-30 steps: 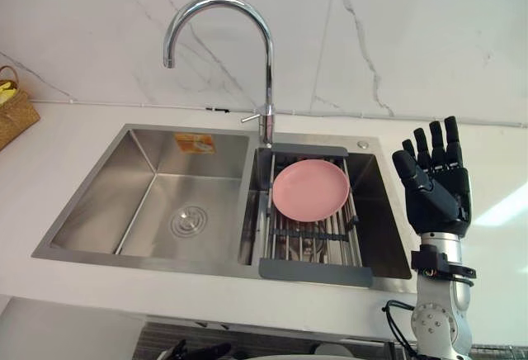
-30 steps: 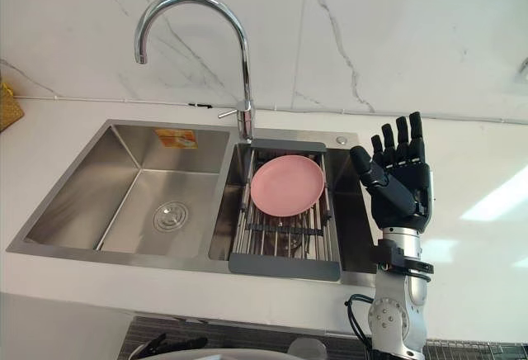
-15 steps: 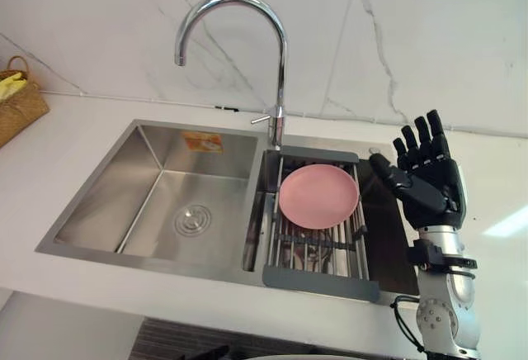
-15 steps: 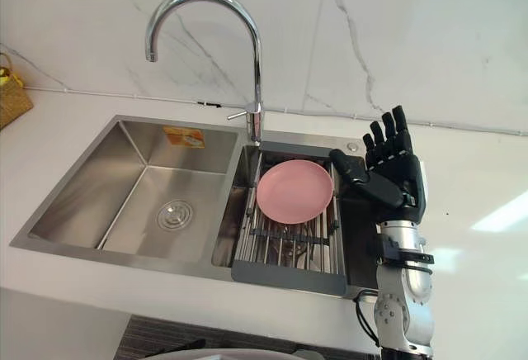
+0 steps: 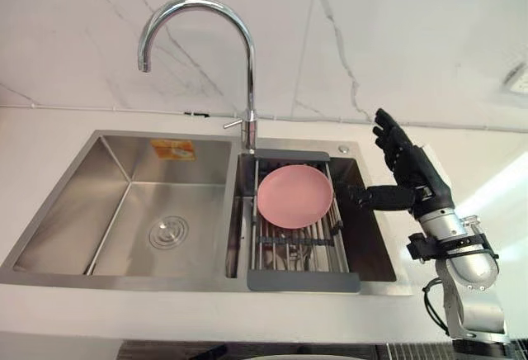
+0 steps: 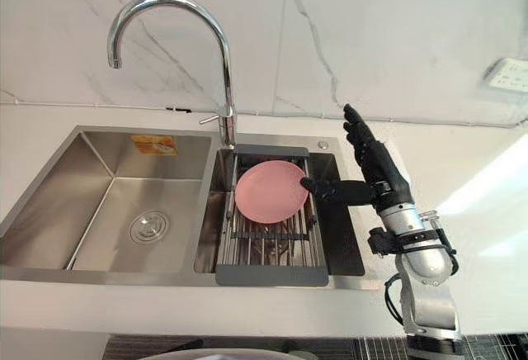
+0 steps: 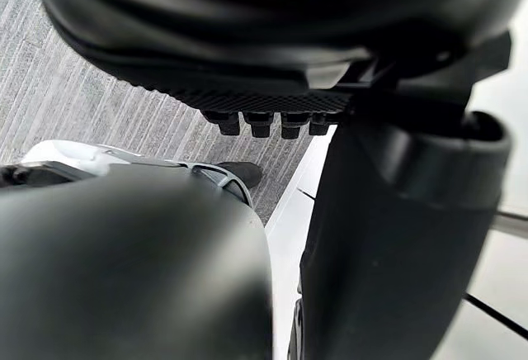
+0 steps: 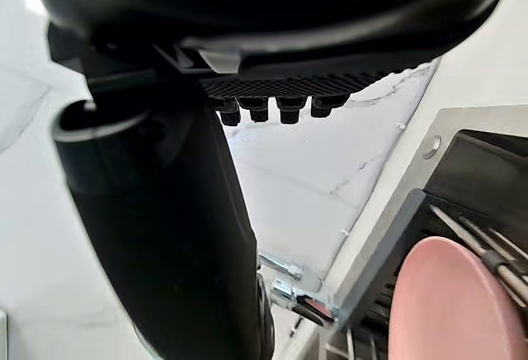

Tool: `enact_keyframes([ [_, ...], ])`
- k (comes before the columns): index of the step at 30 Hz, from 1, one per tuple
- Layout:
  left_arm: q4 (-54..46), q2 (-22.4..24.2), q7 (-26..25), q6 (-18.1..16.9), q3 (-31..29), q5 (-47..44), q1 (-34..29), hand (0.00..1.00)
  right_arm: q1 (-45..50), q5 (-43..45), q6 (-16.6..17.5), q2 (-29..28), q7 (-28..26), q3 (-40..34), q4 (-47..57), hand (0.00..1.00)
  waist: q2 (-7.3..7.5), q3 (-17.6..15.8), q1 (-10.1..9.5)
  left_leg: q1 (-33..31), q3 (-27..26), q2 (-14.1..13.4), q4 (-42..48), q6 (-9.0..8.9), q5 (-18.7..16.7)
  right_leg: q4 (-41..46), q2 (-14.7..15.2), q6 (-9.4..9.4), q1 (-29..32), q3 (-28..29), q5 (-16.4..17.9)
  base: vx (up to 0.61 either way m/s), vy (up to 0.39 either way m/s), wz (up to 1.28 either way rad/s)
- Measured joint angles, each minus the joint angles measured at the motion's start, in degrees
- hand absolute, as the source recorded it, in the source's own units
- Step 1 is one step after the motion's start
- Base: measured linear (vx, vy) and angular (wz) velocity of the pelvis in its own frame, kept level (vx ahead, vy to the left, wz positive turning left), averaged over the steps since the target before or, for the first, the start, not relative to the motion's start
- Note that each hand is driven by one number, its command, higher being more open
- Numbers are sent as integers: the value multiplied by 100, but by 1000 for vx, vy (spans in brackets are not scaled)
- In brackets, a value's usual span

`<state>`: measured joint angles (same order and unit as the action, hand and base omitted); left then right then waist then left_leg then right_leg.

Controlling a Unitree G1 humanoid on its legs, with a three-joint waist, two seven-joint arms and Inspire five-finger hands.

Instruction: Walk over to the sink, pick up the cup, carry it to the dishwasher, place the cup inside the dishwasher, then close the dishwasher door

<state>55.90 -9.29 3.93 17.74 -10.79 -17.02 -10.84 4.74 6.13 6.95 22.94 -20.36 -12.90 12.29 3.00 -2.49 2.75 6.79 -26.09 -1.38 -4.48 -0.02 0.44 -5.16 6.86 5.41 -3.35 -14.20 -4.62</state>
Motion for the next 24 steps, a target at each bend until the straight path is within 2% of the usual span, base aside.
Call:
enact_keyframes([
  [4, 86, -1, 1, 32, 9, 20, -89, 100, 53, -388, 11, 245, -352, 110, -3, 100, -36, 101, 45, -2, -1, -3, -9, -4, 2, 0, 37, -46, 0, -201, 12, -24, -7, -1],
  [9, 81, -2, -1, 39, 10, 19, -98, 100, 53, -875, 25, 403, -364, 234, -61, 100, -44, 106, 68, -2, 9, -3, -18, 2, 9, 1, 37, -30, 1, -230, -57, 15, -2, 0],
  [17, 74, -16, -1, 56, 114, 20, -98, 100, 50, -1754, 138, 403, -4, 533, -411, 100, -81, 128, 103, -2, 50, 4, -35, 4, 8, 21, 32, -24, -2, -262, -68, 19, -4, 1],
  [24, 78, 46, 0, 52, 118, 19, -131, 100, 50, -1985, 256, 403, 73, 755, -517, 100, -188, 191, 102, -2, 64, 10, -32, 12, 16, -1, 42, -26, -2, -277, -60, -32, -10, 0],
])
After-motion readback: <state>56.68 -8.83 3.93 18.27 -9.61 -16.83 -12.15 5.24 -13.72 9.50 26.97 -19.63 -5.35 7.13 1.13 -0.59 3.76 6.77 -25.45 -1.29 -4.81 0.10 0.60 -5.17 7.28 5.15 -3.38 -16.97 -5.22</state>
